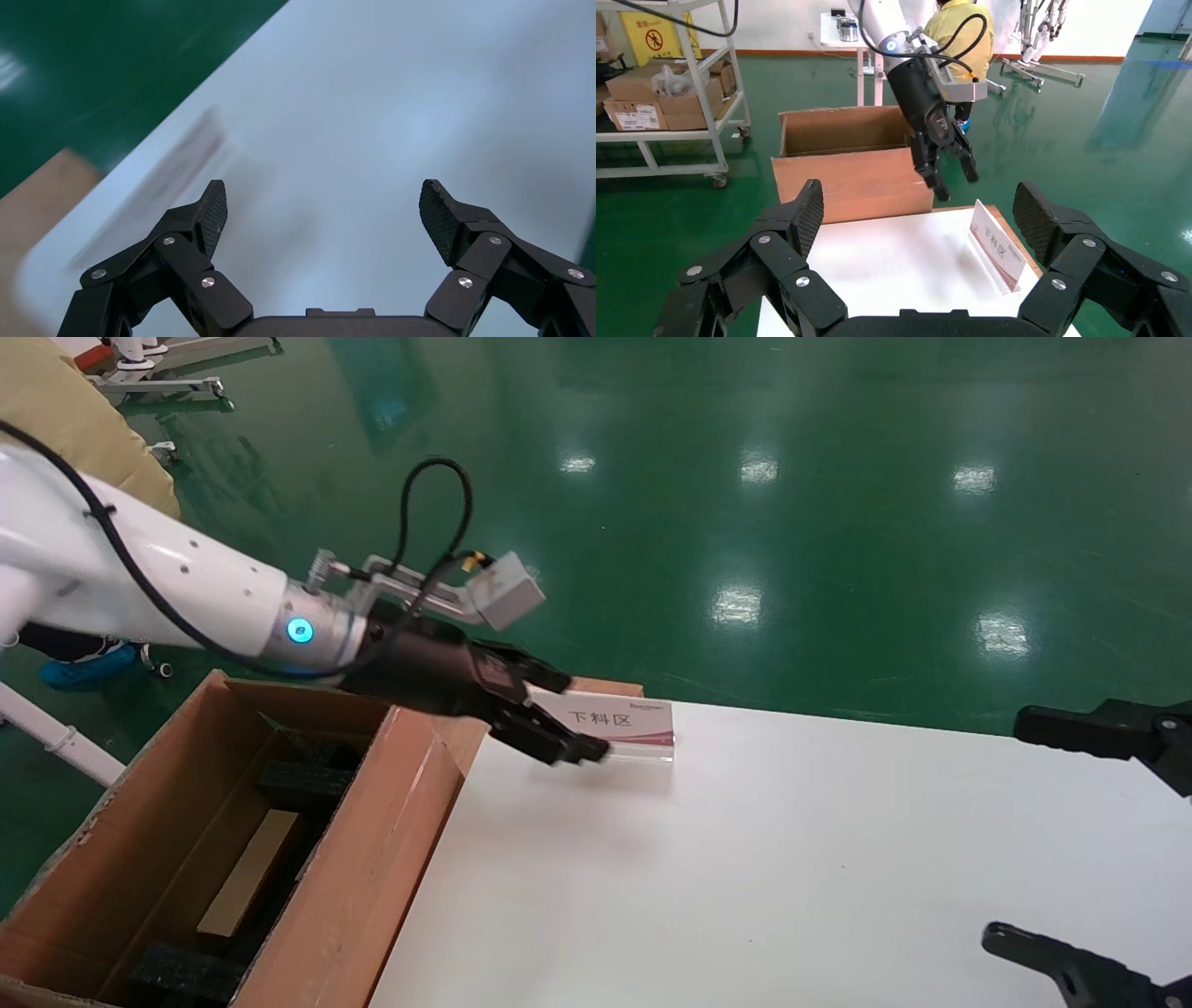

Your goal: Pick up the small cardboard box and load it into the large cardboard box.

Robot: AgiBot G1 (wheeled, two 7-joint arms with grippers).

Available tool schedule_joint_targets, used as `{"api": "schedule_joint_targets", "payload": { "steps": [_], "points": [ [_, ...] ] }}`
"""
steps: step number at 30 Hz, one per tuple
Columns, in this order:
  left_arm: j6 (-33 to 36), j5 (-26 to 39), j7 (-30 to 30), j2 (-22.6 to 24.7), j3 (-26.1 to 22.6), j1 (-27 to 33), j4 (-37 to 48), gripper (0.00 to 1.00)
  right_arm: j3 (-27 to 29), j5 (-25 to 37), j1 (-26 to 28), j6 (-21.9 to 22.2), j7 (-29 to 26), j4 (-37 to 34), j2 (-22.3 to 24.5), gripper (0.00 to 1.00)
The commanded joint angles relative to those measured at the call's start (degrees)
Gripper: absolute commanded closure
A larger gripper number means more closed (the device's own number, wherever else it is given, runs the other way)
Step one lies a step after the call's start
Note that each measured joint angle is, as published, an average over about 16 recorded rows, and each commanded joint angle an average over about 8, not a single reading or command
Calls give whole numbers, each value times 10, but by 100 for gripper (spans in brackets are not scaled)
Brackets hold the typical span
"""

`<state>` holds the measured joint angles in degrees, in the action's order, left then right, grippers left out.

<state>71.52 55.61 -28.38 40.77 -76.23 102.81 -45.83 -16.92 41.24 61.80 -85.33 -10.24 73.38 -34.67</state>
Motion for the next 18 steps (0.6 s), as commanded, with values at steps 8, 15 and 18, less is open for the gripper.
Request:
{"api": "schedule_joint_targets", "payload": {
  "steps": [8,15,18],
  "points": [
    [38,-37,47,-15,160,-110,-74,0,2,1,0,-1,-1,0,-1,0],
    [67,-65,84,-27,285,-195,-131,0,3,2,-1,-1,-2,1,-1,0],
    [80,-77,99,-32,339,-232,-156,0,4,3,-1,-2,-2,1,-1,0]
  ]
}}
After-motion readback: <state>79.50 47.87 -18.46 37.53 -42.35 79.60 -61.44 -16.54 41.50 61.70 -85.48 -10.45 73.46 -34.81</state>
